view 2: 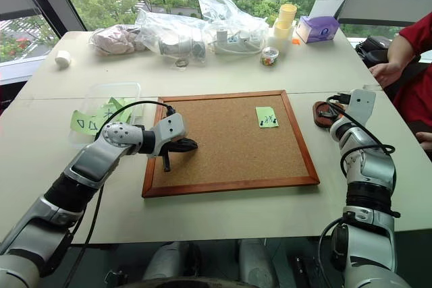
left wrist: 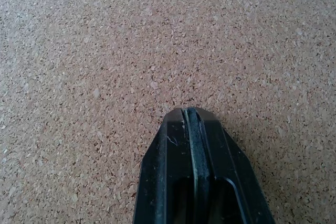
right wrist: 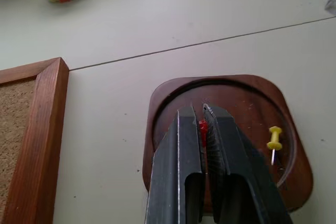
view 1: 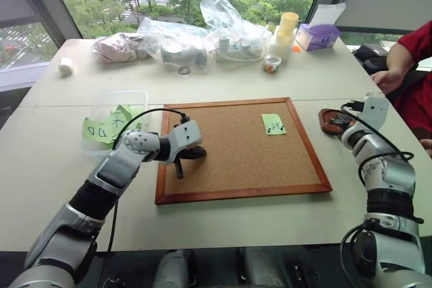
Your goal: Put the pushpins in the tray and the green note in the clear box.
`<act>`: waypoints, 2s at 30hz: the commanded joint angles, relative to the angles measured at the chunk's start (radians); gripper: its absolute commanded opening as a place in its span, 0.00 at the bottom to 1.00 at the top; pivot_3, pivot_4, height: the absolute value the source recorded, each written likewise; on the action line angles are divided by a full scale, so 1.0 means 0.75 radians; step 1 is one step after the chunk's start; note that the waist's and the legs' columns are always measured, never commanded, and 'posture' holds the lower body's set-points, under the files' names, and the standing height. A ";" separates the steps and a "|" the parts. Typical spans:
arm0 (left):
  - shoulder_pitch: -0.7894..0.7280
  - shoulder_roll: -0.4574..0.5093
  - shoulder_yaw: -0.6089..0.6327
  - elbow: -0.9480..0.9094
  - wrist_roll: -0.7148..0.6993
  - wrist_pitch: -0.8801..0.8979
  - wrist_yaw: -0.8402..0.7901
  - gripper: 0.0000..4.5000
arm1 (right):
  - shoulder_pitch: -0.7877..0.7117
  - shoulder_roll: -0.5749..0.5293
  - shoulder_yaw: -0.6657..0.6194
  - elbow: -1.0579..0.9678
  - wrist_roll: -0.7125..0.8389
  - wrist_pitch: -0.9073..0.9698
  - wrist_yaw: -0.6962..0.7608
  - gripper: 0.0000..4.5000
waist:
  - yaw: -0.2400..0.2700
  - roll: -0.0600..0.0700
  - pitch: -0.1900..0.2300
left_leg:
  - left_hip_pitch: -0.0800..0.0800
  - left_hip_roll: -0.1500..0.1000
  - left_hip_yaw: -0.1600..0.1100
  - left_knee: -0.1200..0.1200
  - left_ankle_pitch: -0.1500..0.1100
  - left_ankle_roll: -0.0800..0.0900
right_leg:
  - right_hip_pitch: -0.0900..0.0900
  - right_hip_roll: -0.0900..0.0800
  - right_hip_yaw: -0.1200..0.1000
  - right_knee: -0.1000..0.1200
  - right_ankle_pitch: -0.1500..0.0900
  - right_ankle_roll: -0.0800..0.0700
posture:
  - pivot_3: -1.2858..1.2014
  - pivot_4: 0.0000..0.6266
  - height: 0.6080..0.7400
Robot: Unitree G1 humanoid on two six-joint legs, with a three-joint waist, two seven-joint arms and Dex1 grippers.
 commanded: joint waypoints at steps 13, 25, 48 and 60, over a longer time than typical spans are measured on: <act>0.034 0.006 -0.015 0.014 0.055 0.054 0.021 0.00 | -0.076 -0.031 -0.029 0.108 -0.012 -0.137 0.012 0.99 | 0.000 0.000 0.000 | 0.000 0.000 0.000 0.000 0.000 0.000 | 0.000 0.000 0.000 0.000 0.000 0.000 | 0.52 0.24 0.96; 0.028 -0.005 -0.023 0.023 0.057 0.048 0.021 0.00 | -0.067 -0.069 0.018 0.046 -0.108 -0.219 -0.065 0.99 | 0.001 0.000 0.000 | 0.000 0.000 0.000 0.000 0.000 0.000 | 0.000 -0.001 0.000 0.000 0.000 0.000 | 0.52 0.24 0.96; 0.033 -0.004 -0.018 0.012 0.054 0.058 0.025 0.00 | 0.286 0.038 0.315 -0.578 0.041 -0.091 0.365 0.99 | 0.005 0.000 0.000 | 0.000 0.000 -0.001 -0.001 -0.003 0.006 | 0.000 -0.001 -0.001 -0.001 0.000 0.000 | 0.52 0.24 0.96; 0.044 -0.002 -0.010 -0.001 0.050 0.072 0.032 0.00 | 0.233 0.079 0.347 -0.390 -0.029 -0.185 0.381 0.63 | 0.006 0.000 0.000 | 0.000 0.000 -0.001 -0.001 -0.003 0.006 | 0.000 -0.001 -0.001 -0.001 0.000 0.000 | 0.52 0.24 0.96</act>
